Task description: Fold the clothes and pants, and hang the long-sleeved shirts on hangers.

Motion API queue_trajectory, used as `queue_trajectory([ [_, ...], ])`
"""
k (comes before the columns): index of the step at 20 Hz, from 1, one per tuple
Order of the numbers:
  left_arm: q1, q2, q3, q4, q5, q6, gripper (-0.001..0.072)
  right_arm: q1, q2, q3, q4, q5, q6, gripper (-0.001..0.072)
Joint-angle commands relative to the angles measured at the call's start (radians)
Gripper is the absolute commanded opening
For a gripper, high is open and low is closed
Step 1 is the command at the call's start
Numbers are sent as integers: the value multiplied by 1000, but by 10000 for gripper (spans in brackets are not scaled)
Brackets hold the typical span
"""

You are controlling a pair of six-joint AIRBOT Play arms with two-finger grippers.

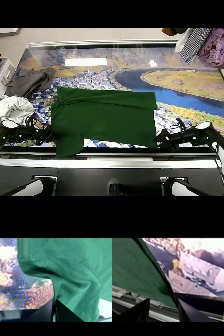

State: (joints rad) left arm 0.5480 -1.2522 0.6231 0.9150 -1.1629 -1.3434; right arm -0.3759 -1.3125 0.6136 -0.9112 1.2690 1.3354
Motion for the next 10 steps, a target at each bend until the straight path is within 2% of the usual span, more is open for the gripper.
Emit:
queue_trajectory([
  [1,0,0,1,0,-1,-3,20,82,-1,-15,8,-41,-5,293],
  [2,0,0,3,0,-10,-2,19,122,-1,-15,9,-48,-4,130],
  [3,0,0,10,0,-19,-2,20,145,0,-15,10,-50,0,30],
  [5,6,8,44,2,-52,-2,19,148,4,-10,8,-43,26,26],
  [7,7,28,106,10,-138,-19,19,149,33,18,-44,-5,69,26],
  [10,5,107,190,81,-274,-114,19,149,148,75,-170,99,140,26],
])
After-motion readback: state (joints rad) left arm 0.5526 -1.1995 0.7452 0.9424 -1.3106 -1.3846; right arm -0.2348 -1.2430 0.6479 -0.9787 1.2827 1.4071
